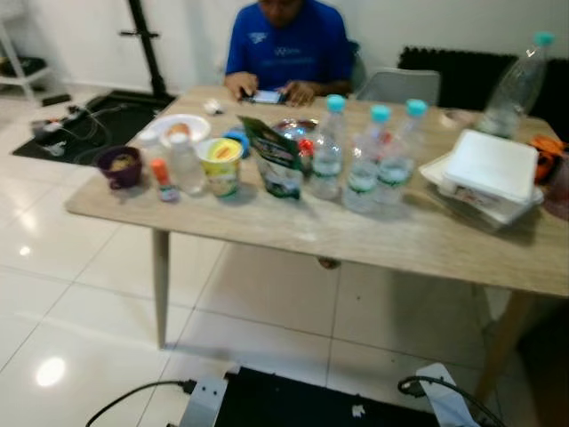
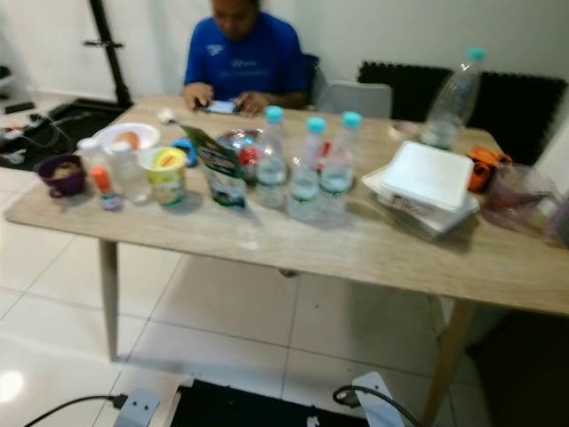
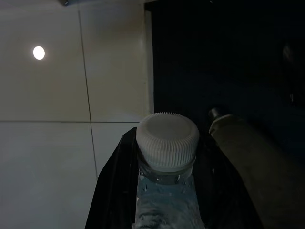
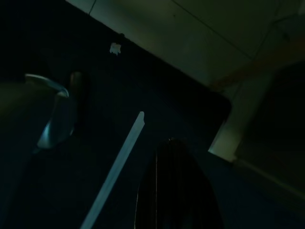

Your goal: Restocking fridge

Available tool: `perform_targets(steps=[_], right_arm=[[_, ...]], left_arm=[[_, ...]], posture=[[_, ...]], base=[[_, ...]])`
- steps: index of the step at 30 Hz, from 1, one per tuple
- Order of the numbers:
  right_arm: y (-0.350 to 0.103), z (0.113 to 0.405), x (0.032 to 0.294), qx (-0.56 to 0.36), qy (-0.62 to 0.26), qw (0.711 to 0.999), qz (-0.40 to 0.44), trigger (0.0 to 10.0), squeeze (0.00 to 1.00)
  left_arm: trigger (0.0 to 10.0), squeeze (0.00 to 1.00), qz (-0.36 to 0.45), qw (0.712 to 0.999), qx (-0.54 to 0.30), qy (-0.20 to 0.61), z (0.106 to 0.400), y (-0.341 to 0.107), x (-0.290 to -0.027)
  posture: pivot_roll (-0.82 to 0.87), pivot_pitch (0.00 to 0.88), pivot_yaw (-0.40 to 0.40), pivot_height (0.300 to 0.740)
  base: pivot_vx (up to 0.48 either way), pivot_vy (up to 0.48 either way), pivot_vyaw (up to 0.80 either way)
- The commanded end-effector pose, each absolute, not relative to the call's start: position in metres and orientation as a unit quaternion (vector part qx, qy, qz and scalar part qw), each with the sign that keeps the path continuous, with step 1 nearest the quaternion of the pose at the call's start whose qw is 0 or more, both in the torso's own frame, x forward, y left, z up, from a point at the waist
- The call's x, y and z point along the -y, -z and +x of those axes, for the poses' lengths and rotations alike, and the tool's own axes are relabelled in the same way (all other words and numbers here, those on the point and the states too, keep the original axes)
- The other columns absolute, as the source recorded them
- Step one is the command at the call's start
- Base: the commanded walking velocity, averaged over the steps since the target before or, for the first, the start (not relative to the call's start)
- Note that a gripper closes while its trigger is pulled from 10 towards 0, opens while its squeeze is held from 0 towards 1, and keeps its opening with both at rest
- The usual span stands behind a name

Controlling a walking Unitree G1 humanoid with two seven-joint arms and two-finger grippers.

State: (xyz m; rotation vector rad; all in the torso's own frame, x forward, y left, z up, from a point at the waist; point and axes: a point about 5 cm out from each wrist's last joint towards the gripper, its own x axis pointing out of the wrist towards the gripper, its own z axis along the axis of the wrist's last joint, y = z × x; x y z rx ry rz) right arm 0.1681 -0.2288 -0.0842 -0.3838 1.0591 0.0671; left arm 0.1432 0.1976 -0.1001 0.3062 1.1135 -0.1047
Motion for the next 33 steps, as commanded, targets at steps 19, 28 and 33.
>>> perform_targets(steps=[19,28,33], right_arm=[[0.093,0.146,0.230,-0.537,-0.027,0.826,-0.168,10.0,0.00],[0.094,0.144,0.230,-0.539,-0.028,0.825,-0.168,10.0,0.00],[0.094,0.144,0.230,-0.539,-0.029,0.825,-0.168,10.0,0.00]], left_arm=[[10.0,0.00,0.153,0.837,-0.522,0.057,0.148,0.098,-0.200],[10.0,0.00,0.146,0.836,-0.524,0.068,0.145,0.099,-0.198],[10.0,0.00,0.145,0.835,-0.526,0.070,0.143,0.100,-0.197]], posture=[[-0.05,0.000,-0.010,0.740],[-0.05,0.000,-0.014,0.740],[-0.05,0.000,-0.015,0.740]], base=[[0.000,0.000,-0.77],[0.000,0.000,-0.77],[0.000,0.000,-0.77]])
